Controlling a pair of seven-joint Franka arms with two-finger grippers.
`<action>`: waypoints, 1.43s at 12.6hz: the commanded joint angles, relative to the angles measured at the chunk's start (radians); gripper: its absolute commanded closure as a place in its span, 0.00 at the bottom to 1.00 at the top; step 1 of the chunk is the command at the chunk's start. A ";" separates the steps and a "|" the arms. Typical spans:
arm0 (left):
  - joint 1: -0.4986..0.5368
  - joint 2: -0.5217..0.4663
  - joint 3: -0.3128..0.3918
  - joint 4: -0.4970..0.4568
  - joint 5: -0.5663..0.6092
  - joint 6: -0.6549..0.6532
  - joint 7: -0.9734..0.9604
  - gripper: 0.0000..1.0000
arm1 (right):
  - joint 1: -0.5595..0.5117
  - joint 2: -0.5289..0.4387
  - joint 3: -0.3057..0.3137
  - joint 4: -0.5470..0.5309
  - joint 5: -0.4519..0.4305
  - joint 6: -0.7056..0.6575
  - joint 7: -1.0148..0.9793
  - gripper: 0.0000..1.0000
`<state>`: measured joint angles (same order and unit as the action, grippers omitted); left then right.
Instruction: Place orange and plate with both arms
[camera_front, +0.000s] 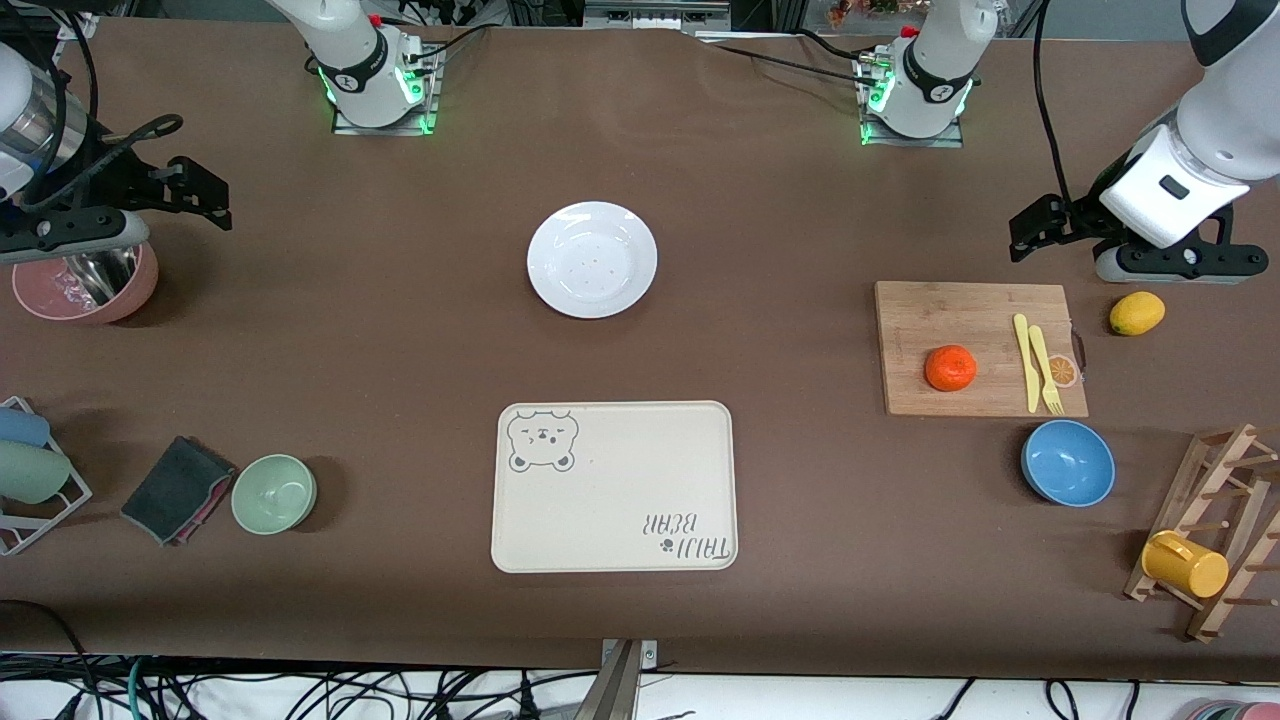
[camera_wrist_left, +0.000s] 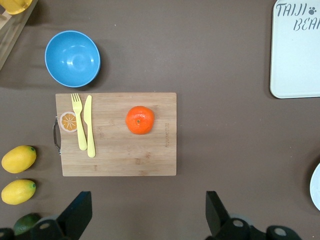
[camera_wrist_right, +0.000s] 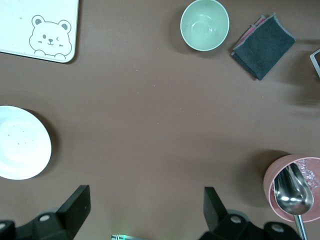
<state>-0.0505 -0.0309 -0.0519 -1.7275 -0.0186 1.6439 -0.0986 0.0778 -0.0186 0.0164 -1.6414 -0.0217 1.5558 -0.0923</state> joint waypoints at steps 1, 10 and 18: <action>0.009 0.006 -0.003 0.019 -0.012 -0.019 0.019 0.00 | -0.004 0.003 -0.001 0.028 0.020 -0.039 -0.004 0.00; 0.008 0.005 -0.006 0.019 -0.012 -0.019 0.019 0.00 | -0.003 0.022 0.002 0.041 0.026 -0.043 -0.024 0.00; 0.011 0.006 -0.003 0.019 -0.012 -0.033 0.020 0.00 | -0.003 0.022 0.002 0.040 0.026 -0.071 -0.029 0.00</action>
<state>-0.0499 -0.0308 -0.0516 -1.7275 -0.0186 1.6303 -0.0978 0.0794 -0.0089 0.0169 -1.6321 -0.0109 1.5097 -0.1044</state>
